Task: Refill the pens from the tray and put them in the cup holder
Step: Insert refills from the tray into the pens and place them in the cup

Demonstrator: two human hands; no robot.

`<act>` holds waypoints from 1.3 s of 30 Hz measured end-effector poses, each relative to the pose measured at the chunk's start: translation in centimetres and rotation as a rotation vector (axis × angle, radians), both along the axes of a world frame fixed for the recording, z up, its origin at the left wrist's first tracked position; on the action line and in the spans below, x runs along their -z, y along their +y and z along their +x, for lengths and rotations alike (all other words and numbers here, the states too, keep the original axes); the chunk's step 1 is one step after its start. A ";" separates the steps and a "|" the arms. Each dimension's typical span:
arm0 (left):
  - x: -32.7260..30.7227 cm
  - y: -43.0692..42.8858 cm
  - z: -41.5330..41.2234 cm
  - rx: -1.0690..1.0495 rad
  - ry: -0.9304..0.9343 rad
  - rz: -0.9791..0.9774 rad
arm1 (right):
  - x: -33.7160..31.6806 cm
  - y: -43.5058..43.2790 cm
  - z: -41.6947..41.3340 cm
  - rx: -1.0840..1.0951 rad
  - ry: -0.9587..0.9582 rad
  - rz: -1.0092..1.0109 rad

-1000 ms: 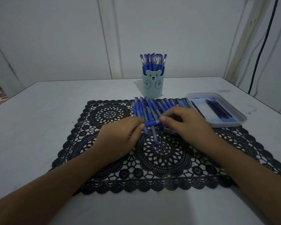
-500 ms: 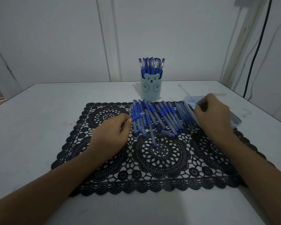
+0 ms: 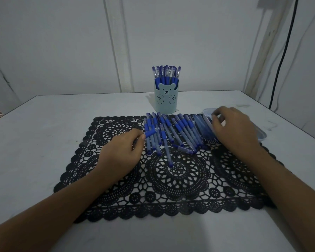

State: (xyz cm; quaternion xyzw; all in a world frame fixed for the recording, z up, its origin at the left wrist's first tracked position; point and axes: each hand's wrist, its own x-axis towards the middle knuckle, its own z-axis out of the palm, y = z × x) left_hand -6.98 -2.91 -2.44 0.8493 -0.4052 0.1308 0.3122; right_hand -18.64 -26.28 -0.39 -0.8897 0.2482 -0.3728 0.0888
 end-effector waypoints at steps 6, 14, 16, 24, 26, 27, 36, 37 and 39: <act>0.0 0.0 -0.1 -0.007 0.005 0.008 | 0.3 -3.5 -0.3 0.182 0.242 0.254; -0.1 -0.1 -0.1 -0.005 0.000 0.025 | -0.3 -3.5 -0.3 0.152 0.465 0.270; -0.1 -0.1 -0.1 -0.008 0.000 0.026 | -0.2 -3.6 -0.2 0.163 0.494 0.266; -0.1 -0.1 -0.1 -0.015 -0.004 0.028 | 0.5 -3.8 0.3 0.223 0.486 0.297; -0.1 -0.1 -0.1 -0.014 -0.002 0.029 | 0.7 -3.6 0.3 0.235 0.420 0.279; -0.1 -0.1 -0.1 -0.014 0.000 0.029 | 0.6 -3.4 0.3 0.226 0.342 0.281; -0.3 -0.1 -0.3 0.000 -0.011 0.033 | -1.3 1.9 0.7 -0.428 -0.371 1.005; -0.3 0.0 -0.3 0.010 -0.010 0.029 | -1.3 2.6 0.7 -0.494 -0.397 1.074; -0.3 0.0 -0.3 0.042 -0.008 0.020 | -1.3 3.9 0.7 -0.628 -0.439 1.192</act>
